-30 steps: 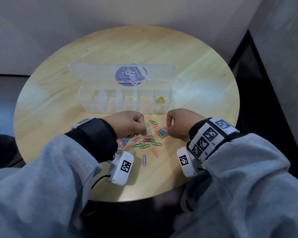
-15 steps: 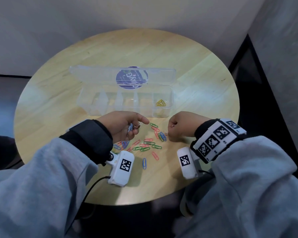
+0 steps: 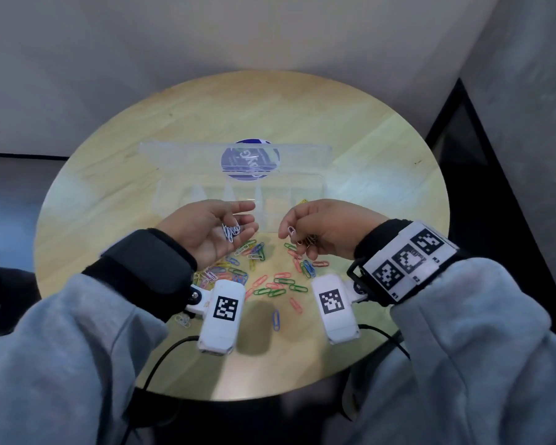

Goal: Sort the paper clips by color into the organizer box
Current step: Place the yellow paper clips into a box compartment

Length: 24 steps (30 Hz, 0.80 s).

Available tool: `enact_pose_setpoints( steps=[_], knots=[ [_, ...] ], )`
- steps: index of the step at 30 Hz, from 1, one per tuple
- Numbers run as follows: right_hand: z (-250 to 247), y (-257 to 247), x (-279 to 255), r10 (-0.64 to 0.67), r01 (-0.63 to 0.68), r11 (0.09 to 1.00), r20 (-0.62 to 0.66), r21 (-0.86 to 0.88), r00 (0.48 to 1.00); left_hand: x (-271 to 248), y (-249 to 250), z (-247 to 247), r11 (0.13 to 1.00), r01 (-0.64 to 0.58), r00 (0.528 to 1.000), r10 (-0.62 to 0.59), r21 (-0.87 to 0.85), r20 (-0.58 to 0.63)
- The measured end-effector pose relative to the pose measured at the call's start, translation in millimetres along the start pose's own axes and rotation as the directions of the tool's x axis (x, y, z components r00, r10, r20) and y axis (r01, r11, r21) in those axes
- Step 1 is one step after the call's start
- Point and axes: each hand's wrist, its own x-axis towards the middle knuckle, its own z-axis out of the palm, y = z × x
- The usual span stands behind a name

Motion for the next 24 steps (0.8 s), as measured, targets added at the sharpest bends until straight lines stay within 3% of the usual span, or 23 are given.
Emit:
enact_pose_setpoints(
  steps=[3,6,8,11,18,24],
  knots=[
    [0.1,-7.5,2.5,-0.031,0.046,0.967,-0.063,0.251,0.998,-1.3,6.6,-0.4,0.997,-0.059,0.998,0.059,-0.053,0.012],
    [1.4,-16.7,7.8,-0.044,0.116,0.824,-0.142,0.554,0.989,0.2,15.6,0.5,0.994,-0.071,0.997,0.074,-0.082,0.031],
    [-0.1,-21.6,13.7,-0.035,0.171,0.731,-0.213,0.660,0.976,2.9,21.9,1.6,0.995,-0.072,0.996,0.075,-0.067,0.042],
    [-2.0,-26.7,21.4,-0.013,0.207,0.675,-0.269,0.708,0.963,10.0,28.7,5.3,0.997,-0.076,0.996,0.077,-0.030,0.046],
    [0.1,-28.7,33.4,0.016,0.169,0.658,-0.238,0.734,0.971,26.7,36.5,19.4,0.996,-0.067,0.993,0.060,0.066,0.097],
    [-0.6,-26.5,30.7,0.004,0.137,0.724,-0.202,0.676,0.979,34.2,34.9,22.1,0.996,-0.059,0.990,0.049,0.067,0.131]
  ],
)
